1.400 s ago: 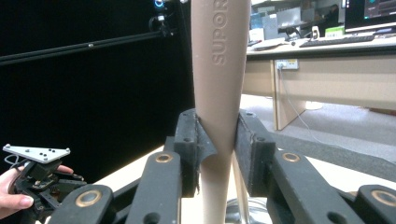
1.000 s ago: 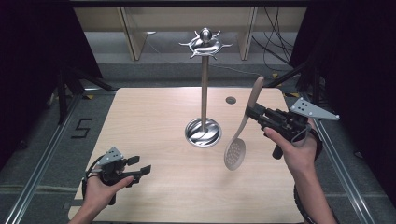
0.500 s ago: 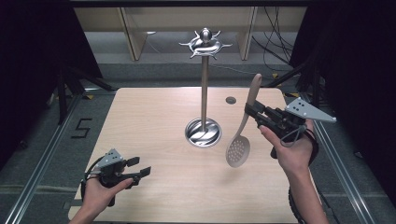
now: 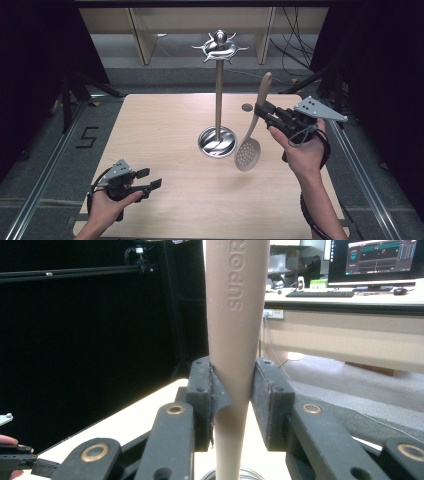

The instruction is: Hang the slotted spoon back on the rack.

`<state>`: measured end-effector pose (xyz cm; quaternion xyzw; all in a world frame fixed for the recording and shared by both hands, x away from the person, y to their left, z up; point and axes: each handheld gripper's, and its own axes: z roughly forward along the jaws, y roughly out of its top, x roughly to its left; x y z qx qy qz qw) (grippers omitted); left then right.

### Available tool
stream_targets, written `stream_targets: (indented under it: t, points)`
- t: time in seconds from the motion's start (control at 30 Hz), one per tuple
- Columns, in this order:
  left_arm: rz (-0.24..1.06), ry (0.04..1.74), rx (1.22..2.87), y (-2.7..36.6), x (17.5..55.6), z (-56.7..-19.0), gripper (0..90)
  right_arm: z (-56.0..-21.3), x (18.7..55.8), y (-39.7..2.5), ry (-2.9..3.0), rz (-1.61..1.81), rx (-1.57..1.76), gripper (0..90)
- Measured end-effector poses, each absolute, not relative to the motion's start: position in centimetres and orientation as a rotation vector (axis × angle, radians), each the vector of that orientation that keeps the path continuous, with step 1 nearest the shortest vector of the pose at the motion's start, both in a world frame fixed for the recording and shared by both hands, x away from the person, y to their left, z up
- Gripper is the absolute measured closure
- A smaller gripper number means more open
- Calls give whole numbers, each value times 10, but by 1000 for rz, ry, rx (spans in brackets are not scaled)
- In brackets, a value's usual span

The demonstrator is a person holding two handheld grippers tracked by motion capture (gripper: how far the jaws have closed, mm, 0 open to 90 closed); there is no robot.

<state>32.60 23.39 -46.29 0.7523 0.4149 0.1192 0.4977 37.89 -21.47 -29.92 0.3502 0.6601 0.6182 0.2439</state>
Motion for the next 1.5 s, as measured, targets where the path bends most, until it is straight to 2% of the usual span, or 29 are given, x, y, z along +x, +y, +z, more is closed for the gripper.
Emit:
stream_targets:
  t: [1.5]
  points:
    - [281, 991, 1819, 234, 327, -462, 325, -292, 405, -170, 1855, 1683, 953, 723]
